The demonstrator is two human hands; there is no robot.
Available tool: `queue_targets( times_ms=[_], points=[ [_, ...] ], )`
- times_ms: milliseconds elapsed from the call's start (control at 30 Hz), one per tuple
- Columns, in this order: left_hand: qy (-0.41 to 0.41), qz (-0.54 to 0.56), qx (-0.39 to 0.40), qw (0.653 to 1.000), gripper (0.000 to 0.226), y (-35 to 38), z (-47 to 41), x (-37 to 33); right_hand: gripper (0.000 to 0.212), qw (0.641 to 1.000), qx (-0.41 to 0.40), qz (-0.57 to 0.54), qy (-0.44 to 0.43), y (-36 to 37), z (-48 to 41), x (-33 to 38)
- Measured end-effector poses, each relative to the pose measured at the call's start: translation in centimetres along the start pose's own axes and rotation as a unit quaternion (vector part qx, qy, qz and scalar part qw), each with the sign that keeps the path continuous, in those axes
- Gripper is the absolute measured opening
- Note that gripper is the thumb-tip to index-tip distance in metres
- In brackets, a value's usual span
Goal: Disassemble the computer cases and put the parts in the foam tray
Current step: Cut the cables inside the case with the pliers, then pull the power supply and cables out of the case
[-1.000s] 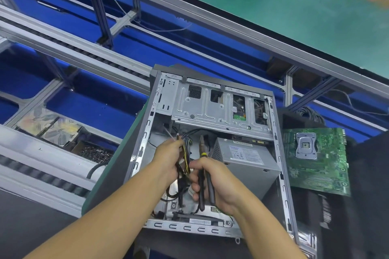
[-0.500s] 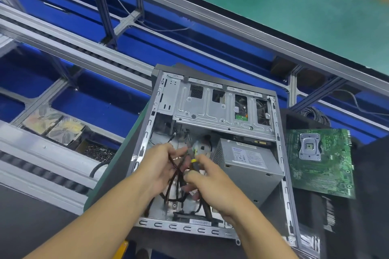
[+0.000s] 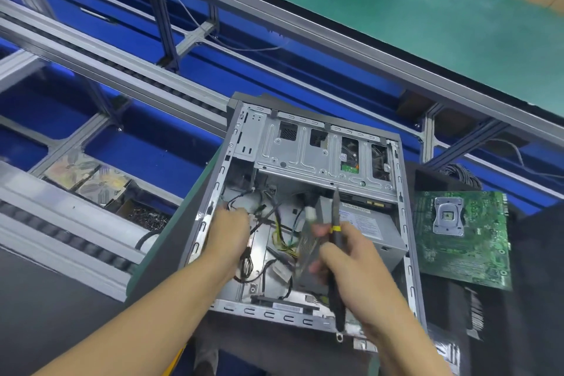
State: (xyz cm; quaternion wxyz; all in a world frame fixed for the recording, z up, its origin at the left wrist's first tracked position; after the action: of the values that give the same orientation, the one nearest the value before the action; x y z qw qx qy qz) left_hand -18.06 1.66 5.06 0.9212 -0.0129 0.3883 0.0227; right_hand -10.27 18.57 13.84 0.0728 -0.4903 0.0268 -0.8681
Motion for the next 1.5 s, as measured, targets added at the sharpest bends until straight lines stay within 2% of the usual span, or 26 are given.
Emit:
queue_targets(
  times_ms=[100,200,267,300,333,400,500,567,667,767,867,933,1033,1167,1267,1400,1500],
  points=[
    [0.035,-0.167,-0.014,0.985,0.073,0.8,1.3,-0.4,0.029,0.998,0.041,0.056,-0.001,-1.1,0.5,1.1],
    [0.123,-0.238,-0.019,0.963,0.067,1.9,3.7,-1.2,0.032,0.998,0.045,0.041,-0.007,-1.2,0.0,1.5],
    [0.185,-0.180,0.081,0.963,0.049,2.7,5.6,-1.9,0.038,0.996,0.057,0.070,-0.005,-0.7,-0.4,1.3],
    [0.175,-0.120,0.163,0.964,0.043,3.1,6.8,-2.1,0.040,0.994,0.074,0.082,-0.013,-0.1,-0.6,1.3],
    [0.153,-0.068,0.228,0.959,0.047,3.5,7.7,-2.1,0.043,0.992,0.096,0.072,-0.024,0.6,-0.7,1.3],
    [0.105,-0.021,0.272,0.956,0.048,3.1,8.9,-1.9,0.050,0.991,0.121,0.032,-0.038,1.9,-0.9,1.1],
    [0.116,-0.034,0.235,0.965,0.020,-0.1,9.7,-2.9,0.048,0.991,0.115,0.021,-0.059,3.6,-0.8,1.3],
    [0.139,-0.056,0.218,0.964,0.021,-3.6,10.1,-3.5,0.044,0.991,0.110,0.022,-0.074,4.8,-0.7,1.5],
    [0.166,-0.017,0.159,0.973,0.026,-9.9,10.9,-3.4,0.041,0.977,0.119,0.115,-0.137,6.9,0.0,2.5],
    [0.170,0.047,0.090,0.980,0.031,-16.7,11.5,-1.6,0.034,0.960,0.181,0.150,-0.155,9.9,0.7,2.7],
    [0.132,0.079,0.004,0.988,0.026,-23.1,11.4,2.4,0.031,0.938,0.248,0.191,-0.151,13.7,1.7,2.3],
    [0.079,0.071,-0.059,0.993,0.024,-26.4,10.7,6.2,0.028,0.925,0.266,0.214,-0.168,15.9,2.1,2.0],
    [-0.004,0.061,-0.100,0.993,0.022,-28.9,9.3,12.0,0.027,0.913,0.289,0.228,-0.175,18.2,2.8,1.7],
    [-0.067,-0.038,-0.124,0.989,0.021,-29.6,6.1,18.2,0.030,0.900,0.306,0.258,-0.174,19.5,3.6,1.1],
    [-0.063,-0.126,-0.172,0.975,0.025,-30.2,3.6,20.5,0.028,0.898,0.304,0.267,-0.174,19.3,3.8,0.9],
    [-0.038,-0.252,-0.266,0.930,0.023,-31.3,1.9,21.2,0.027,0.903,0.289,0.273,-0.164,18.3,3.7,0.4],
    [-0.076,-0.305,-0.311,0.897,0.022,-31.2,1.7,21.8,0.027,0.905,0.277,0.283,-0.157,17.6,3.4,0.0]
  ],
)
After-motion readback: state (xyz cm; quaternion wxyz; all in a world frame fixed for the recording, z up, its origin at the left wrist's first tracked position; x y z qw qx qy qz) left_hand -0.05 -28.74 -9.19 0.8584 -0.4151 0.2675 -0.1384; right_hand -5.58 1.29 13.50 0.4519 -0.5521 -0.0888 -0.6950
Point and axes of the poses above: each hand's wrist, its own z-axis away from the middle knuckle, its own y-axis out of the palm, x = y × z, the point moved 3 cm from there along -z, towards the middle knuckle, and after that the axes turned 8 degrees about x, right-handed, at the moved point
